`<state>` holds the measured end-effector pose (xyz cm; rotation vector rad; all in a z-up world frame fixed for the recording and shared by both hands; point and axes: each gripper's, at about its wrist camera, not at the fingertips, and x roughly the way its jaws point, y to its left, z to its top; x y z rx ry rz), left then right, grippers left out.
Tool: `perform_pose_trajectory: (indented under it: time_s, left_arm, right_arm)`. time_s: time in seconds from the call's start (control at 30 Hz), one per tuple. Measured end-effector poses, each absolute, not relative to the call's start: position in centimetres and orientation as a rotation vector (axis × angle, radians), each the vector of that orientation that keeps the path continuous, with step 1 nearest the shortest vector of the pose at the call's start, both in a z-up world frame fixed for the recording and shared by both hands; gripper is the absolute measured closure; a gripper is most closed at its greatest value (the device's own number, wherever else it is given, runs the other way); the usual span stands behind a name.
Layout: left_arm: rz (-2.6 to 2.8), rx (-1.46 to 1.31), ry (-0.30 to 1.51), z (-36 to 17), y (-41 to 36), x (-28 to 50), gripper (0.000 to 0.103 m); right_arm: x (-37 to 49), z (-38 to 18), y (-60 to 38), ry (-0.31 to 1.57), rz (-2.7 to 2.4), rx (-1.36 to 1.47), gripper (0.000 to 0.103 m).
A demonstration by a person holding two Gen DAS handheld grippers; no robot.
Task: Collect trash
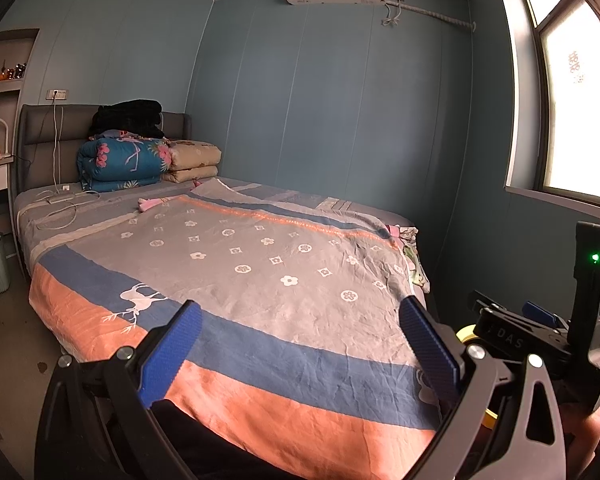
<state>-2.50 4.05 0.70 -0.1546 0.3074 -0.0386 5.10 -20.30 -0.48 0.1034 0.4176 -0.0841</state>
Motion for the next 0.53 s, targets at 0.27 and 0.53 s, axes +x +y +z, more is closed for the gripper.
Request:
perform_pose_trajectory:
  time_s: [0.27,0.53]
  left_arm:
    - [-0.035,-0.153,0.309,0.48,4.01,-2.40,0.008]
    - [-0.043,-0.154,0.316,0.33,4.23,-2.37,0.008]
  right_arm:
    - [5.14,-0.56,-20.40,0.423,-0.083,0.105,0.008]
    - [5.05,-0.70,-20.36,0.430,-0.083,0.107,0.008]
